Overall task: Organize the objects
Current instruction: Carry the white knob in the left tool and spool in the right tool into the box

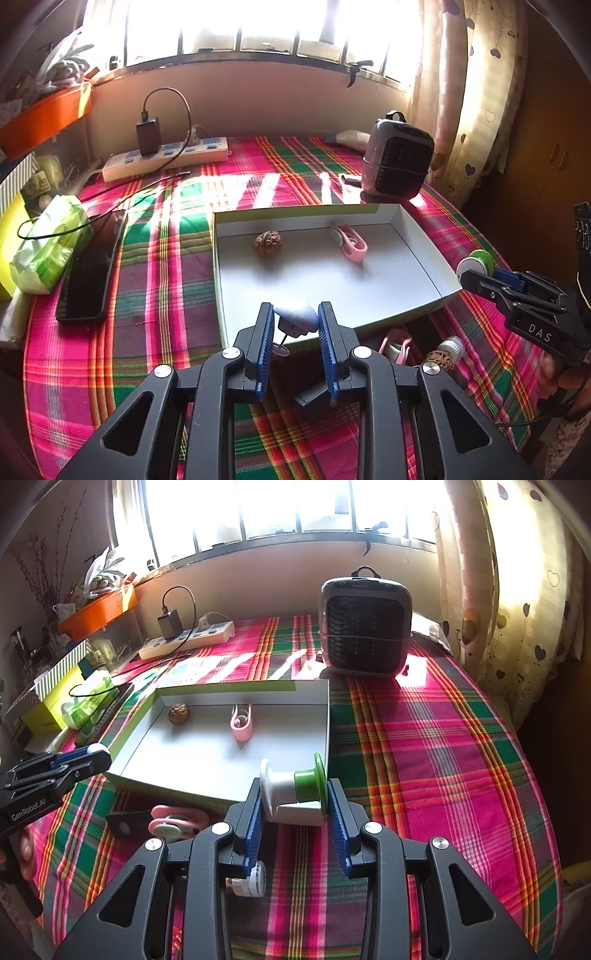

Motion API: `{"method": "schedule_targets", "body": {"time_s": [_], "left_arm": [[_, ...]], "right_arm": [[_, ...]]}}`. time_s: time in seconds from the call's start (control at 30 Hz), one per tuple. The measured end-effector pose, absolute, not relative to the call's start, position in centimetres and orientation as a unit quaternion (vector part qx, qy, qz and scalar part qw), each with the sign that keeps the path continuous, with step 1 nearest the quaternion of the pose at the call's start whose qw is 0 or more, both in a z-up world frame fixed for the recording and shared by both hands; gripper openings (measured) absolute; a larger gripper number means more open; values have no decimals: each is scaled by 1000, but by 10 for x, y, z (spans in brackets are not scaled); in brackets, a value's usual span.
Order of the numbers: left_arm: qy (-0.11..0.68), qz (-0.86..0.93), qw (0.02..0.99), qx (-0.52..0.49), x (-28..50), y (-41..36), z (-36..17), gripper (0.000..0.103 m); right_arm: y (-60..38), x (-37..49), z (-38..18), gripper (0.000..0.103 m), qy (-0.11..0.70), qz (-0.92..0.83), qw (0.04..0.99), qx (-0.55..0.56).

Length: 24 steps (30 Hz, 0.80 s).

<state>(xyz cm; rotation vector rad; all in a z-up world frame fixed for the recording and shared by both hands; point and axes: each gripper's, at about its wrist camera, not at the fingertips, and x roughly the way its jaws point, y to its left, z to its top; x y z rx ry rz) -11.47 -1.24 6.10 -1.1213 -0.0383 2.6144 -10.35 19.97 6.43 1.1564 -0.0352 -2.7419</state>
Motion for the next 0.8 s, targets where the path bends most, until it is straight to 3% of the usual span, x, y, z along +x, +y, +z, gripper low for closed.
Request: {"method": "schedule_targets", "body": {"time_s": [0.8], "left_arm": [[8,889,170,-424,-215,31,45,22]], "right_arm": [[174,-201,45,34,21,-896,99,433]]}}
